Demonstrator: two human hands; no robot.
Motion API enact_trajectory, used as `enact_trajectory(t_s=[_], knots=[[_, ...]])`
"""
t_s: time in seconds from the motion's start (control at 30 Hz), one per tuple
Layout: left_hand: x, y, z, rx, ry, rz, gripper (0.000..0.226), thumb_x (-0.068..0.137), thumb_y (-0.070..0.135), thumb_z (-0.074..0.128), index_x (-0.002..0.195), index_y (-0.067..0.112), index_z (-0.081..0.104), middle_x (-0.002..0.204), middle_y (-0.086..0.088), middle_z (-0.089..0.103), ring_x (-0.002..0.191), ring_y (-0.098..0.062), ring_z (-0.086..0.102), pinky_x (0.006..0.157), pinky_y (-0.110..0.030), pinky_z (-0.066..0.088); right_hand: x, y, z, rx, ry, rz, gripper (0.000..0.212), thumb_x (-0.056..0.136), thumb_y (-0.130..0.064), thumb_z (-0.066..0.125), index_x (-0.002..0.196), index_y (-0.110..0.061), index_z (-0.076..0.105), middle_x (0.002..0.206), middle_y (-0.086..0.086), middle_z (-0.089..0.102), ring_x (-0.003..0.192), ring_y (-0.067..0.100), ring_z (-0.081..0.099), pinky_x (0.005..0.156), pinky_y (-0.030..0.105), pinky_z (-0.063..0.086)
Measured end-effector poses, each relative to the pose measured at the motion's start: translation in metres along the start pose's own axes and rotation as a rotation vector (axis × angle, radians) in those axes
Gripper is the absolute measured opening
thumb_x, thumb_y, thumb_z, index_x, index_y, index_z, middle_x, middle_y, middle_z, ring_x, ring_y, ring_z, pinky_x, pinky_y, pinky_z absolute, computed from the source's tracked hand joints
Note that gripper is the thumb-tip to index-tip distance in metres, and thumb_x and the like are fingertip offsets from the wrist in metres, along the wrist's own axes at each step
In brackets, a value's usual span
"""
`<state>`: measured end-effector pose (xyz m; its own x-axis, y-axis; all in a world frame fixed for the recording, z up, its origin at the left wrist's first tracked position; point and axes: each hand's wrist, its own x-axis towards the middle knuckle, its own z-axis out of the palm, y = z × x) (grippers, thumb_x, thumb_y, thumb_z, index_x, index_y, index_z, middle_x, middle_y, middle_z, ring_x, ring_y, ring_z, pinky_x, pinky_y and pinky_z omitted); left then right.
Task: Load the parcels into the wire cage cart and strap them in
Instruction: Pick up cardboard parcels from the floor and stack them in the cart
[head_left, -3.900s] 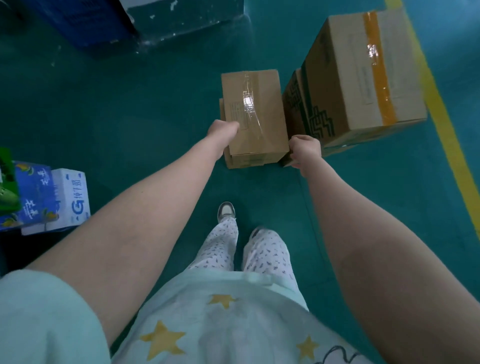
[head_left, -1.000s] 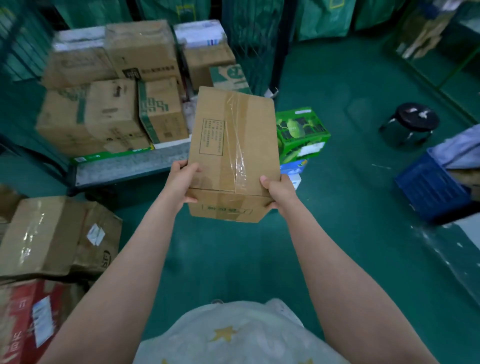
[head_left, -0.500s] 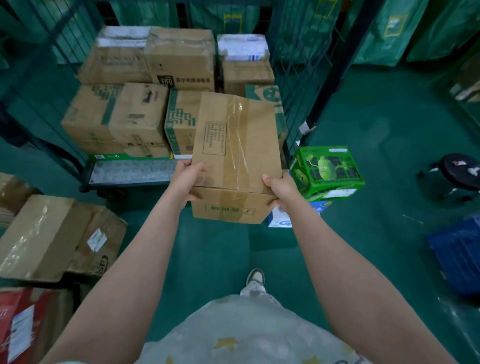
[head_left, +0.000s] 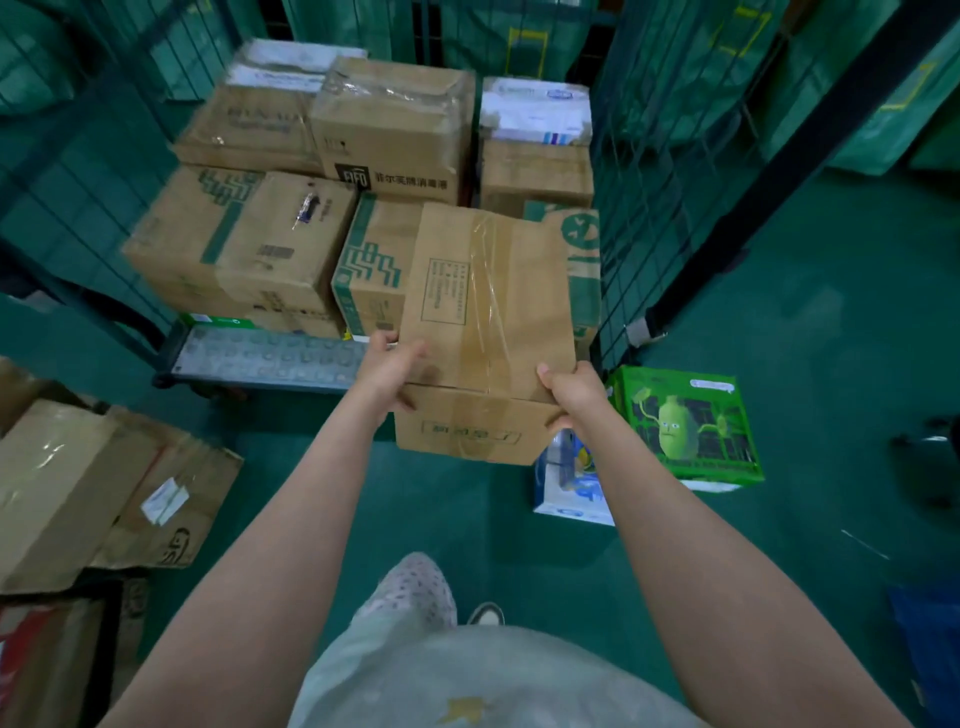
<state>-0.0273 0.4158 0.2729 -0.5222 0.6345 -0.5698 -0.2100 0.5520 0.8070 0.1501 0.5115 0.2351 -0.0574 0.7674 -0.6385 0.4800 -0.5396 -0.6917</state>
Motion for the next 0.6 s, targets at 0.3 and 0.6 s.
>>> enact_trajectory(t_s=[0.3,0.6], knots=[[0.109,0.049,-0.005,0.041,0.009,-0.025,0.046,0.091,0.021,0.054,0.133,0.013,0.037,0.116,-0.003,0.046,0.100,-0.024,0.045,0.074,-0.043,0.052,0.082,-0.071,0.036,0.007,-0.017,0.052,0.048,0.094,-0.026,0.055,0.135,-0.009,0.038,0.135,0.011,0.048,0.116,0.035,0.052,0.083,0.049,0.054],[0.226,0.105,-0.007,0.094,-0.090,-0.097,0.056,0.092,0.024,0.053,0.141,0.017,0.027,0.118,-0.002,0.040,0.104,-0.022,0.042,0.085,-0.043,0.048,0.166,-0.136,0.074,0.049,0.046,0.110,0.051,0.093,-0.026,0.058,0.136,-0.010,0.037,0.137,0.011,0.049,0.104,0.037,0.058,0.083,0.052,0.054]])
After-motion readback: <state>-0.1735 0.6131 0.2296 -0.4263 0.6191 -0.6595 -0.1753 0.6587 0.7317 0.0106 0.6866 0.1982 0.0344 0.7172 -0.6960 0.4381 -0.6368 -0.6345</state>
